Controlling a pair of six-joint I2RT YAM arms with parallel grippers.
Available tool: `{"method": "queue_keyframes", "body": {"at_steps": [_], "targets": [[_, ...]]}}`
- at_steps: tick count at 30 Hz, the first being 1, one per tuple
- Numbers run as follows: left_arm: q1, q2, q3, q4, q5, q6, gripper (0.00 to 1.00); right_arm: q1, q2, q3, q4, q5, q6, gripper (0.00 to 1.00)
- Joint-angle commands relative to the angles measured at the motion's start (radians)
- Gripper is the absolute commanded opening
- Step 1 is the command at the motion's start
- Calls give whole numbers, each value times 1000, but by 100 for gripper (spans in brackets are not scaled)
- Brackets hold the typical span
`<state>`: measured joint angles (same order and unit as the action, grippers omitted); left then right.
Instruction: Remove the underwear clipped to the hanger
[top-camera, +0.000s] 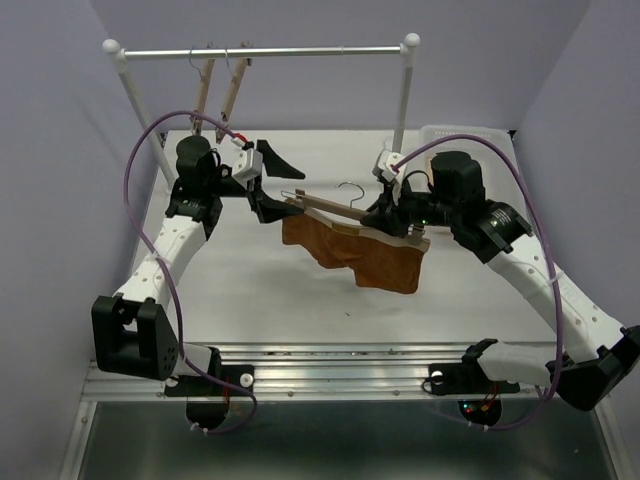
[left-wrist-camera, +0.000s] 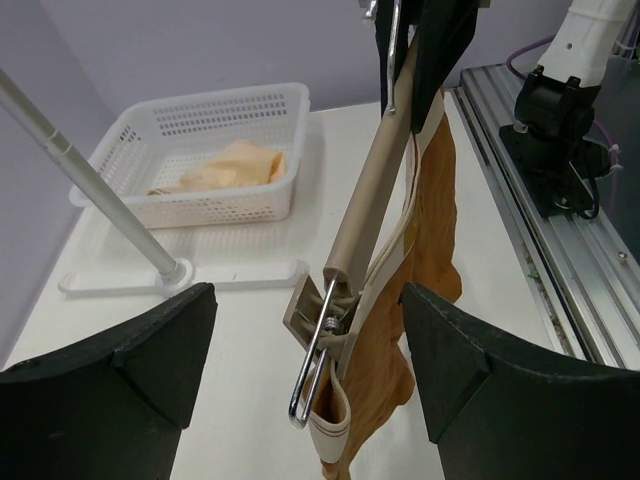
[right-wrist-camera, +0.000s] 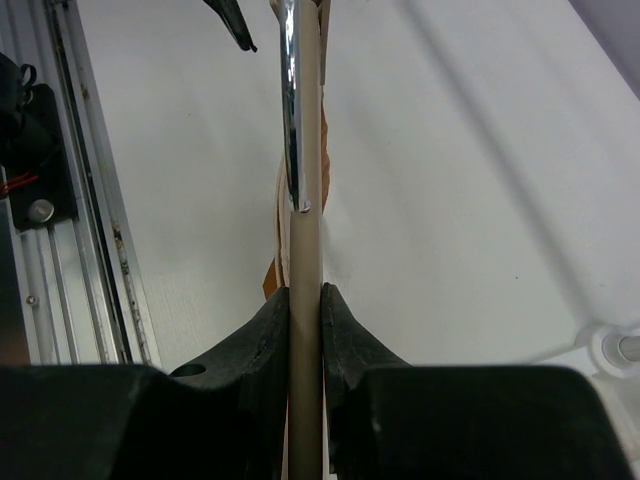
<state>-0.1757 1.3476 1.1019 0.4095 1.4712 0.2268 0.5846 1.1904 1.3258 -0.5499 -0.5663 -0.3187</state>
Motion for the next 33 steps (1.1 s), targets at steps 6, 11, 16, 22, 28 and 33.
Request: {"method": "queue_keyframes", "body": {"at_steps": [6, 11, 16, 22, 28, 33], "targets": [[-4, 18, 47, 14, 60, -9, 72, 4, -46, -5, 116, -27, -2, 1], [-4, 16, 53, 12, 78, -15, 70, 4, -38, -11, 108, -17, -6, 1], [-4, 18, 64, 11, 86, -29, 70, 4, -25, -8, 93, 3, -11, 1], [-4, 19, 72, 12, 93, -41, 69, 4, -22, -11, 88, -1, -14, 1], [-4, 27, 75, 12, 97, -40, 47, 4, -20, -7, 91, 6, -8, 1], [-4, 32, 79, 12, 121, -38, 38, 4, -14, -7, 90, 2, -8, 1]]}}
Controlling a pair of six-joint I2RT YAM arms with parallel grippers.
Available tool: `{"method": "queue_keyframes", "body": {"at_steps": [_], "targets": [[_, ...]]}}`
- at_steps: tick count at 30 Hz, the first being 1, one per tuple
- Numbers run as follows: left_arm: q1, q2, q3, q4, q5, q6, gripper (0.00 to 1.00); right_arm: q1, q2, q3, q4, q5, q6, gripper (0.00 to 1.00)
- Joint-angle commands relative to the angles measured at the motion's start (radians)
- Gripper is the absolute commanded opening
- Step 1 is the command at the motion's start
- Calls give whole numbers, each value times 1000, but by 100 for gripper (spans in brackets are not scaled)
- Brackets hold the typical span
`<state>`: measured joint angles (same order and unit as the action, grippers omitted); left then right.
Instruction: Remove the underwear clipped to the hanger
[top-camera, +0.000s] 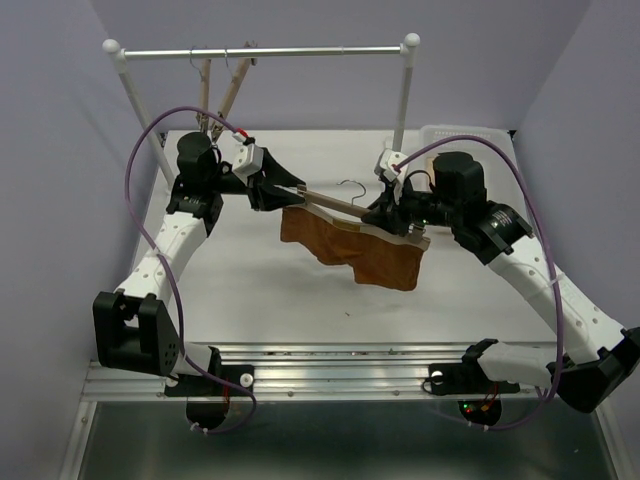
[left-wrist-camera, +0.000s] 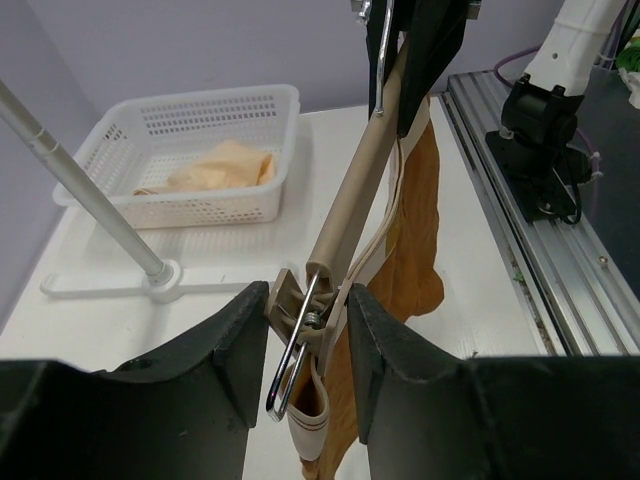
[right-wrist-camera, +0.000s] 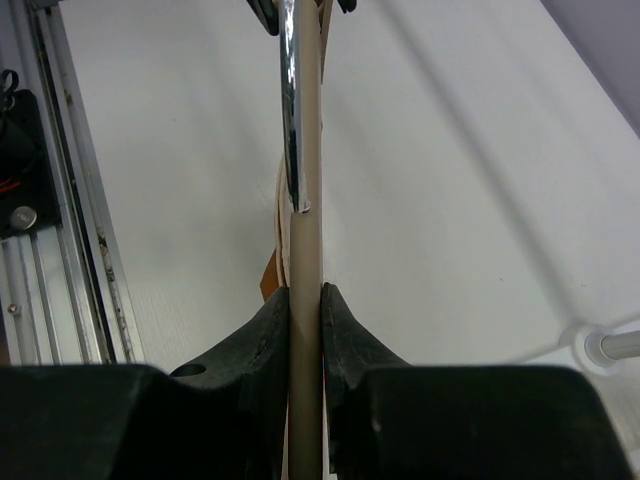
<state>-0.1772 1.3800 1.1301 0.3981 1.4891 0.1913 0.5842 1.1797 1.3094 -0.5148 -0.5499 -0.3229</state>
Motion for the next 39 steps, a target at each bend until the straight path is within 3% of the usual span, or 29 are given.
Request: {"method": "queue_keyframes", "body": {"at_steps": [1, 4, 5, 11, 20, 26, 28, 29, 31, 32, 39], "targets": [[-4, -1, 51, 22, 106, -3, 37, 5, -2, 8, 53, -9, -4, 1], [-4, -19, 36, 21, 122, 23, 21, 5, 11, 8, 53, 10, 5, 1], [-5, -33, 31, 21, 122, 42, 0, 5, 15, 10, 55, 18, 13, 1], [-5, -59, 17, 21, 120, 74, 0, 5, 32, 14, 65, 117, 30, 1], [-67, -50, 31, 22, 71, 19, 0, 5, -11, -22, 96, 117, -368, 1], [-76, -131, -23, 19, -80, 46, 0, 5, -26, -10, 107, 78, -392, 1], [-77, -147, -33, -7, -115, 83, 0, 5, -34, -13, 105, 68, -396, 1], [-77, -160, -29, -95, -115, 124, 0, 5, -35, -13, 99, 62, -398, 1], [-85, -168, 0, -223, -113, 314, 0, 5, -32, -7, 91, 50, -403, 1], [-88, -174, 5, -254, -107, 338, 0, 5, -32, -7, 90, 38, -404, 1], [-93, -174, 3, -269, -58, 358, 0, 5, -22, 14, 56, 59, -436, 1]]}}
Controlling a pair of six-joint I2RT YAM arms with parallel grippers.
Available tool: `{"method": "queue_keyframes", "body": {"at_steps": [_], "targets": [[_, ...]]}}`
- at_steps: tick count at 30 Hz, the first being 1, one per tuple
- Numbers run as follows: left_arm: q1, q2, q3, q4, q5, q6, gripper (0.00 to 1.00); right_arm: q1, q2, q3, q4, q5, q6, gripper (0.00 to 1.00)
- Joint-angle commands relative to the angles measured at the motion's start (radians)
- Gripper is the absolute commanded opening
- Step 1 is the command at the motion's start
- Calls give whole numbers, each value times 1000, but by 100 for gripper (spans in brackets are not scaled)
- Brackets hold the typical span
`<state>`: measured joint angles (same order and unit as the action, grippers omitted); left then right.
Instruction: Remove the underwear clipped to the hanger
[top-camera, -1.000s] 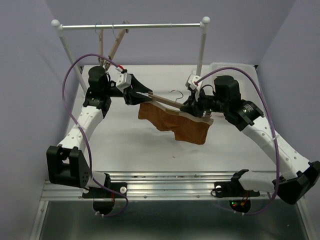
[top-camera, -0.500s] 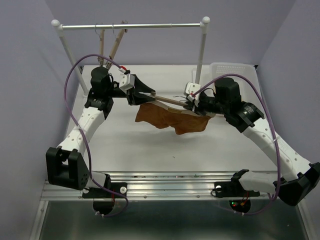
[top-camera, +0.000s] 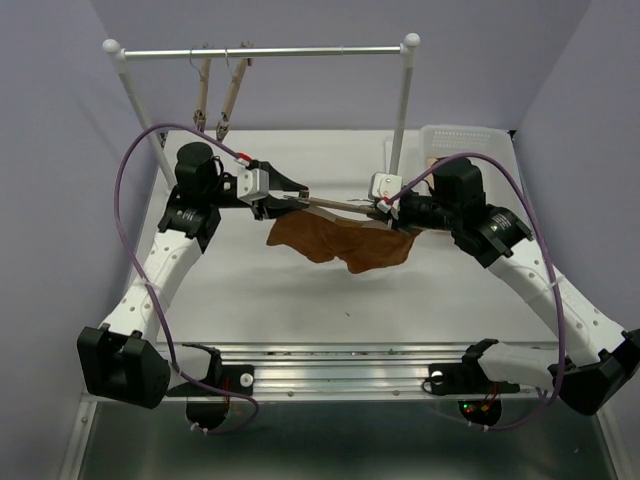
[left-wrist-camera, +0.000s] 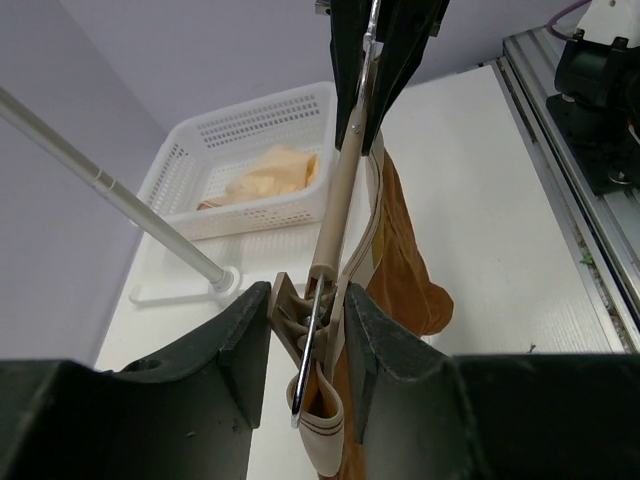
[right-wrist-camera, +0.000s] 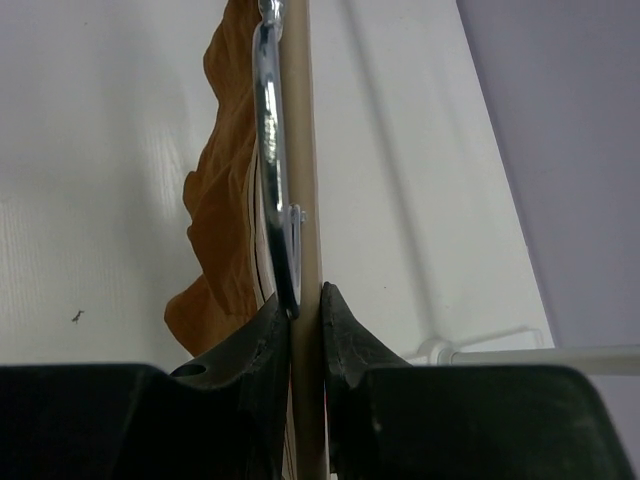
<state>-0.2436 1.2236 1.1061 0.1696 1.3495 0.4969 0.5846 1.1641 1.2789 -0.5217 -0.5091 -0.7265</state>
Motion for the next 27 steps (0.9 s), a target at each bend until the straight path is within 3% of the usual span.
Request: {"method": "queue_keyframes", "body": {"at_steps": [1, 6, 12, 16, 17, 18, 19, 27], "targets": [[-26, -12, 32, -41, 82, 42, 0, 4, -4, 48, 54, 27, -37, 1], [-29, 22, 48, -79, 33, -3, 0, 4, 5, 82, -27, 72, -74, 1], [-43, -13, 28, -140, -56, 71, 0, 4, 39, 108, -67, 34, -65, 1], [-48, -19, 35, -156, -78, 66, 63, 4, 57, 99, -29, 3, -25, 1], [-48, -19, 37, -159, -93, 65, 84, 4, 60, 97, -21, 4, -10, 1], [-48, -21, 41, -162, -104, 65, 92, 4, 60, 97, -17, 4, -5, 1], [-46, -21, 44, -165, -119, 72, 99, 4, 60, 96, -15, 4, -1, 1], [-48, -13, 113, -196, -298, 49, 99, 4, -24, -6, 153, 67, 131, 1]]}}
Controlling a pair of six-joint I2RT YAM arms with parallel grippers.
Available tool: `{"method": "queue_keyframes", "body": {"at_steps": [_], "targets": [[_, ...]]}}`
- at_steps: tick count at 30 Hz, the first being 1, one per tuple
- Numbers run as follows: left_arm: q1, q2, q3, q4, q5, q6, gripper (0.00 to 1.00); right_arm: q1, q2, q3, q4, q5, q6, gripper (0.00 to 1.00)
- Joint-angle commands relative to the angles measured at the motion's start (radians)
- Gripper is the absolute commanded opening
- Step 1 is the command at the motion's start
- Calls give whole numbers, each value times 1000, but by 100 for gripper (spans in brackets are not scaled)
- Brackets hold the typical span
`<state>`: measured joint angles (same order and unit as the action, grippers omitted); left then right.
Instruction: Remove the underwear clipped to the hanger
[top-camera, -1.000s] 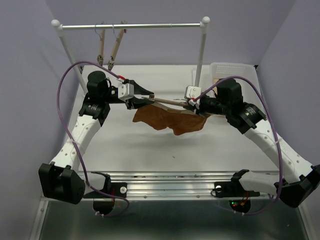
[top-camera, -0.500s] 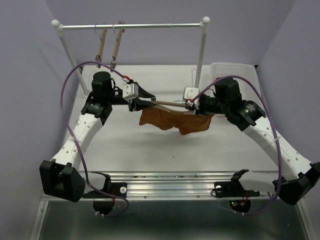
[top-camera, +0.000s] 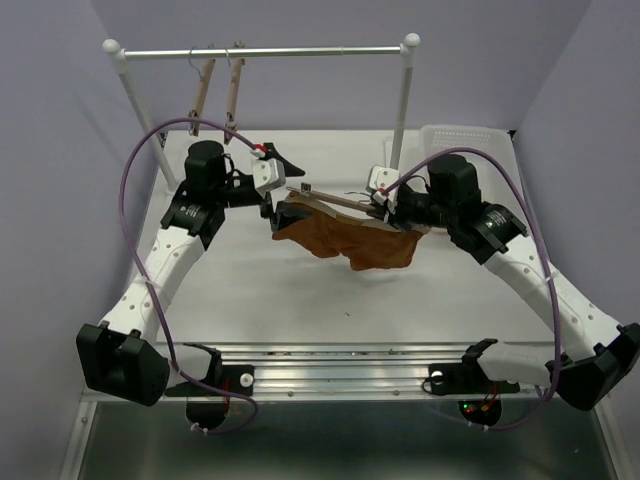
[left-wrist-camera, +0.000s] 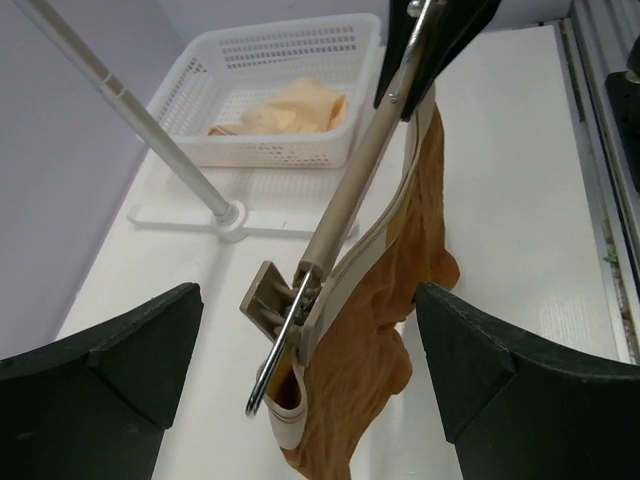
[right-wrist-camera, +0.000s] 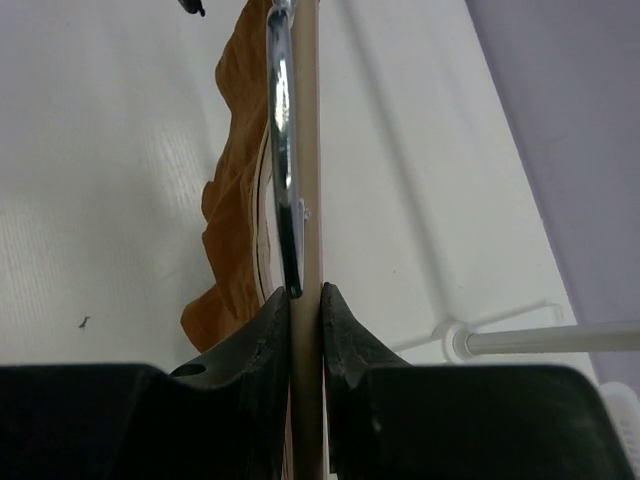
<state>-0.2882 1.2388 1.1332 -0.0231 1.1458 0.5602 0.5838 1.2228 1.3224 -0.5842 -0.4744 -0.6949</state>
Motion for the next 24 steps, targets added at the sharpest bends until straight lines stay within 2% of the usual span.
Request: {"method": "queue_keyframes", "body": {"at_steps": [1, 2, 5, 11, 13, 14, 15, 17, 18, 20, 24], "targets": [[-3, -25, 115, 6, -127, -41, 99, 5, -107, -63, 240, 49, 107, 1], [-3, -13, 132, 47, -200, -142, 99, 5, -117, -72, 268, 90, 119, 1], [-5, 17, 229, 121, -326, -290, 99, 5, -153, -149, 349, 161, 135, 1], [-3, 105, 471, 114, -516, -623, 99, 33, -151, -279, 493, 336, 143, 1], [-5, 122, 537, 79, -590, -766, 99, 63, -152, -311, 549, 403, 124, 1], [-3, 129, 553, 16, -659, -825, 99, 117, -155, -359, 642, 513, 111, 1], [-3, 129, 565, -33, -667, -874, 99, 146, -160, -380, 673, 551, 53, 1], [-5, 82, 512, -61, -664, -945, 98, 204, -160, -429, 800, 630, -9, 1], [-6, 56, 469, -35, -685, -1032, 99, 253, -149, -458, 826, 690, -72, 1], [-8, -19, 367, -9, -701, -1088, 99, 295, -129, -474, 912, 743, -127, 1], [-17, -90, 294, -107, -780, -1213, 99, 366, -51, -508, 1130, 864, -305, 1]]}}
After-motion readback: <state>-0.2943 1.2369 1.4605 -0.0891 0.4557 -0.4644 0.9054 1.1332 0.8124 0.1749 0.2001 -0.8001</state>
